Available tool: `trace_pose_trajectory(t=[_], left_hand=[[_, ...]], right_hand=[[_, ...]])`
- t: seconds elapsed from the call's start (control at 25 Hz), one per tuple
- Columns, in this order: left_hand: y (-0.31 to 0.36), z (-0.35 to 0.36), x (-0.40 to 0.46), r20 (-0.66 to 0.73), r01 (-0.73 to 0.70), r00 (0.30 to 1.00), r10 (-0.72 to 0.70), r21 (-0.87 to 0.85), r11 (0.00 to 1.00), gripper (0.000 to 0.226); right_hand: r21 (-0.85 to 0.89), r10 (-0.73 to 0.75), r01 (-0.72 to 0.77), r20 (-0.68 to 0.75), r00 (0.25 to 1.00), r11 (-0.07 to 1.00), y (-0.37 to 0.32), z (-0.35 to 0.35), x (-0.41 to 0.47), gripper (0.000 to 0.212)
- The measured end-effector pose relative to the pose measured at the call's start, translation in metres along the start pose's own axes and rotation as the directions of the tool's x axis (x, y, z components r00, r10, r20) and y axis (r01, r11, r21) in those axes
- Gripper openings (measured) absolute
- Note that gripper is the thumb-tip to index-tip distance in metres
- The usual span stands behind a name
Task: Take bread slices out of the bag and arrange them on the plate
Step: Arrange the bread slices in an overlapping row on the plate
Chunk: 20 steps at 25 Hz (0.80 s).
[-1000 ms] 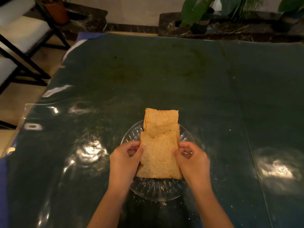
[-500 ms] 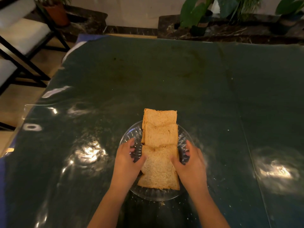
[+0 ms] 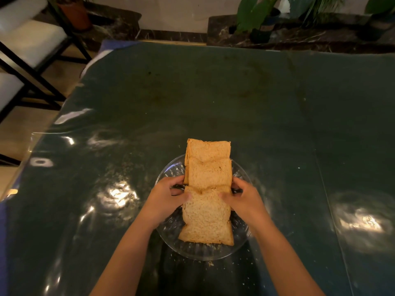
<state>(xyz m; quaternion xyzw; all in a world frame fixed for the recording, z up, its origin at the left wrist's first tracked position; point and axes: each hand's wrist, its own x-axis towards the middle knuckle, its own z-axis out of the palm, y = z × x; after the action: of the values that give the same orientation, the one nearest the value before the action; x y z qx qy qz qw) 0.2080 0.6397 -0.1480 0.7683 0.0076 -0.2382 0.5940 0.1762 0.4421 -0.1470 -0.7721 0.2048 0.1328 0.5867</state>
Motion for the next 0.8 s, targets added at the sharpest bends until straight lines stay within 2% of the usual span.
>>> trace_pose_trajectory(t=[0.12,0.28,0.6,0.8], left_hand=[[0.002,-0.001,0.000,-0.043,0.022,0.999,-0.021,0.020,1.000,0.049],[0.003,-0.002,-0.002,-0.058,0.073,0.996,-0.073,0.007,0.997,0.043],[-0.002,-0.010,-0.017,-0.045,0.115,0.992,-0.117,-0.041,0.993,0.035],[-0.013,0.000,-0.020,-0.048,0.144,0.988,-0.145,-0.026,0.989,0.038]], right_hand=[[0.036,-0.004,0.005,-0.026,1.000,0.999,-0.001,0.001,-0.001,0.036],[0.052,0.013,-0.011,-0.033,0.999,0.999,-0.001,0.000,-0.005,0.047],[0.176,0.021,-0.023,0.014,1.000,0.984,0.006,-0.001,-0.025,0.036],[0.149,0.043,-0.046,0.022,0.999,0.988,0.017,0.006,-0.024,0.034]])
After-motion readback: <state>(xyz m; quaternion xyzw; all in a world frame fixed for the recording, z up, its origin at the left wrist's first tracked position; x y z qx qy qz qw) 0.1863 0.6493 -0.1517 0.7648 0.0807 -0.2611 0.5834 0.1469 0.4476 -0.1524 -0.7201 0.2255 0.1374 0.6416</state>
